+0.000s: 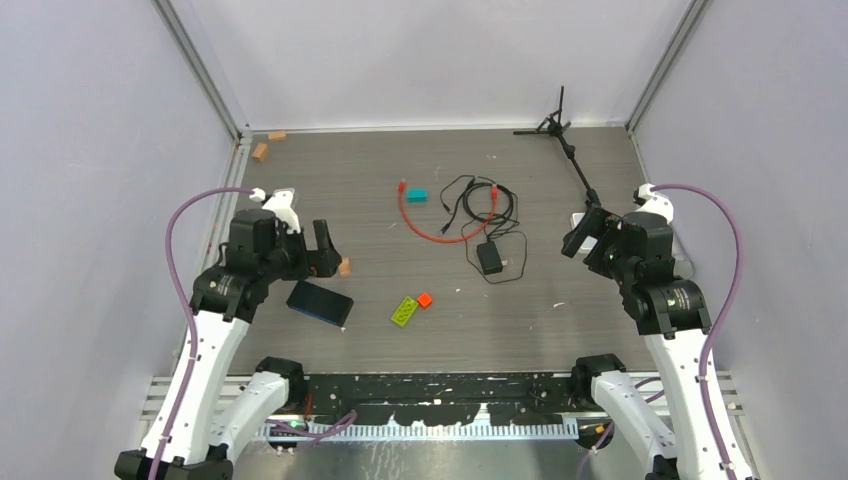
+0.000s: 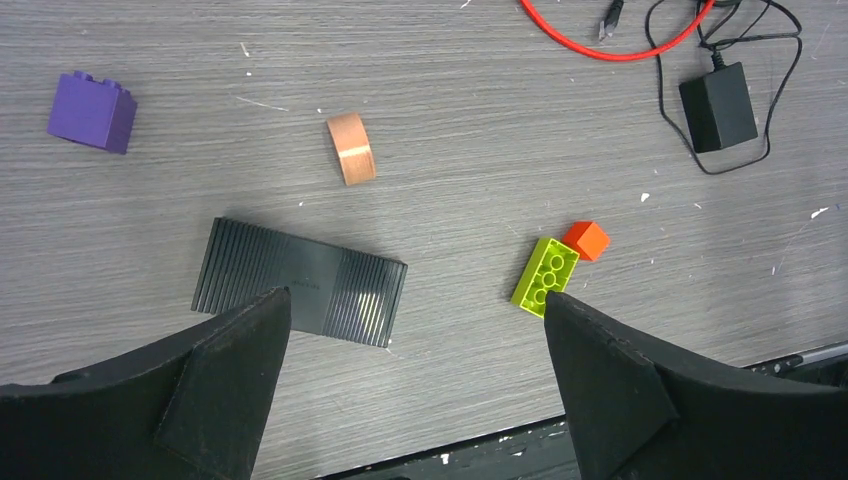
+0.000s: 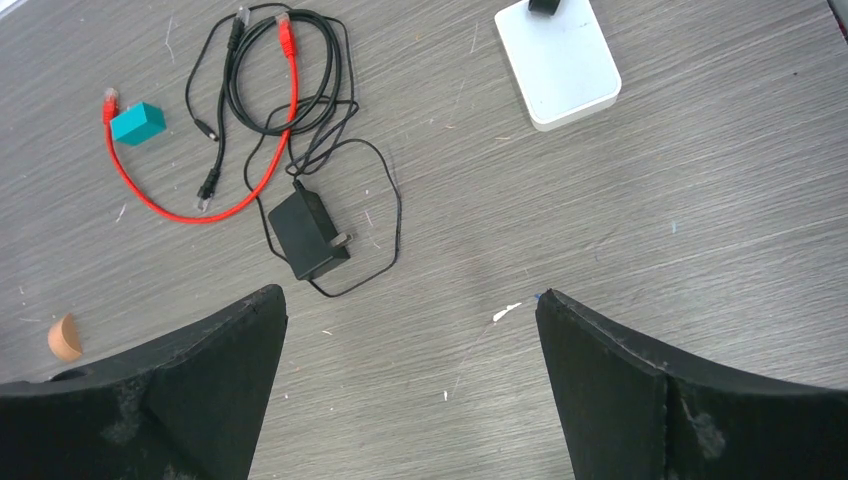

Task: Insert the plug into the switch port
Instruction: Pick up the power from the center of the board.

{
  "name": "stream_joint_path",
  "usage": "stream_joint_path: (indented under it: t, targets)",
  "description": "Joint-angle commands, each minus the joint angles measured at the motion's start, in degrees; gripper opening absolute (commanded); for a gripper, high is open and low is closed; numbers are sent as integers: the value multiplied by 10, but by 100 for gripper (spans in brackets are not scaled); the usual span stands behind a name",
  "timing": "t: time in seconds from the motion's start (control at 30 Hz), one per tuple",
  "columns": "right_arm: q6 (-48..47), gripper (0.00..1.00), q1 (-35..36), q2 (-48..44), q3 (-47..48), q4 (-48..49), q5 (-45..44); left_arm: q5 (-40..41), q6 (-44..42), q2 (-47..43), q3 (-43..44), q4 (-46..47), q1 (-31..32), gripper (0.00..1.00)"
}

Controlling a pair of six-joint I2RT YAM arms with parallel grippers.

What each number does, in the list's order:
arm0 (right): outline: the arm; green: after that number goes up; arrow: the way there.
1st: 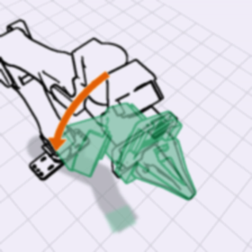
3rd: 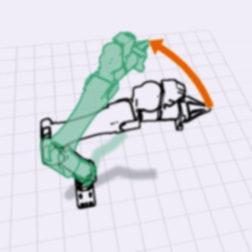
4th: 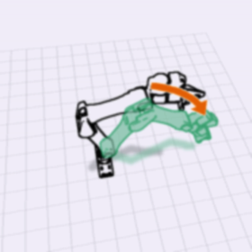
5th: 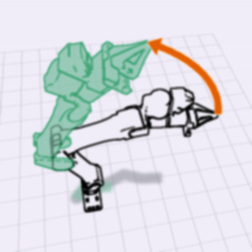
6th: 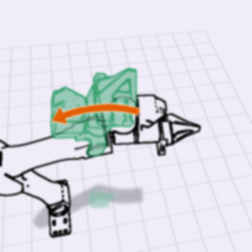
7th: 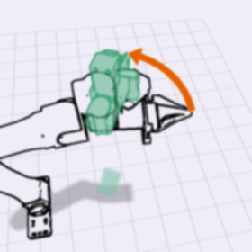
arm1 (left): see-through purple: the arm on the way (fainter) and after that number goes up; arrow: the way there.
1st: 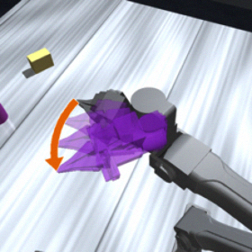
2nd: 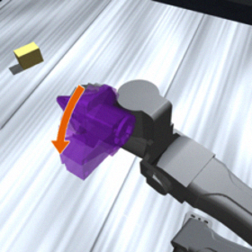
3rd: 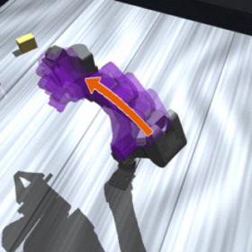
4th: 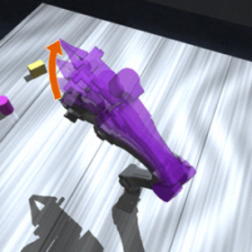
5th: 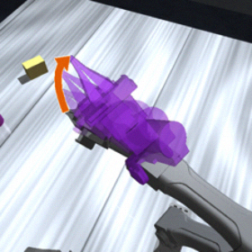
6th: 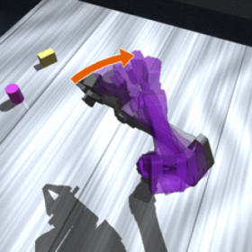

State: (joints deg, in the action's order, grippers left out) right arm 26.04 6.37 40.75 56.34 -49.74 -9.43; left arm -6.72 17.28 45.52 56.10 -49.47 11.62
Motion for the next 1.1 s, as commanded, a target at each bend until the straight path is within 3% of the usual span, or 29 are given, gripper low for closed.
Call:
stream_joint_path:
  t: [0.0,0.5,1.07]
  targets:
    - [4,99,-1,-2,2,23,-11,9,-2,3,6,21,-1,100]
    - [9,99,-1,-5,-1,27,-11,31,3,30,8,12,-1,100]
    - [15,100,-1,-8,14,10,-37,49,6,-19,39,-15,-1,100]
